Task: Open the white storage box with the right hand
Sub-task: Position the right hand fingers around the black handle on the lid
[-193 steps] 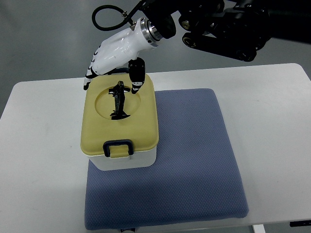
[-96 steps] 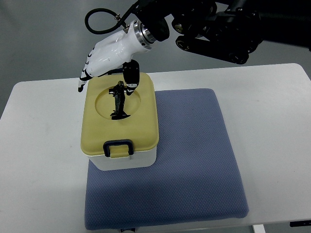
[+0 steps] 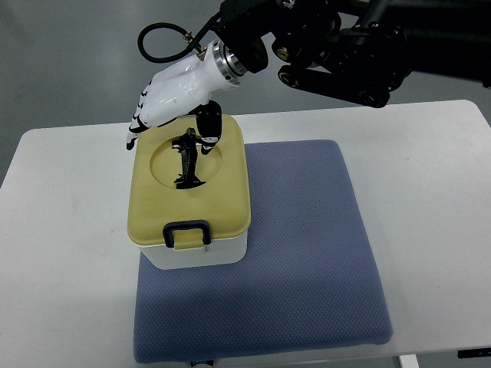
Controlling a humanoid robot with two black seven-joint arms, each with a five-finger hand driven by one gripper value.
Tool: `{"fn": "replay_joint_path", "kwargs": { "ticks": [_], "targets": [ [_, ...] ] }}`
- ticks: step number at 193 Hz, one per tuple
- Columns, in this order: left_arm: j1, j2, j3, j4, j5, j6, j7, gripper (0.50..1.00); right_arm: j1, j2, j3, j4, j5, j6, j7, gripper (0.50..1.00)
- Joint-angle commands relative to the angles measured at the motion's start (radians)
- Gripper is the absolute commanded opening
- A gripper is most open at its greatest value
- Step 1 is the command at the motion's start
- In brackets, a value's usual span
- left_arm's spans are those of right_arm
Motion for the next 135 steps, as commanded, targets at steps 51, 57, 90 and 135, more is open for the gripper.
{"fn": "replay_joint_path", "kwargs": {
  "ticks": [51,57,90,135],
  "targets": [
    [0.0,0.0,0.0,0.0,0.0,0.0,0.0,1.0,-0.057,0.018,-0.005,-0.039,-0.057,-0.033,0.0,0.905],
    [0.0,0.0,0.0,0.0,0.0,0.0,0.0,1.0,-0.057,0.018,-0.005,-0.039,-0.057,-0.033,0.0,0.905],
    [0.0,0.0,0.0,0.0,0.0,0.0,0.0,1.0,-0.062,0.018,-0.005,-0.04,-0.057,-0.033,0.0,0.905],
    [0.0,0.0,0.0,0.0,0.0,0.0,0.0,1.0,-0.095,0.018,-0.005,-0.046,-0.071,-0.034,-0.005,0.87]
  ]
}}
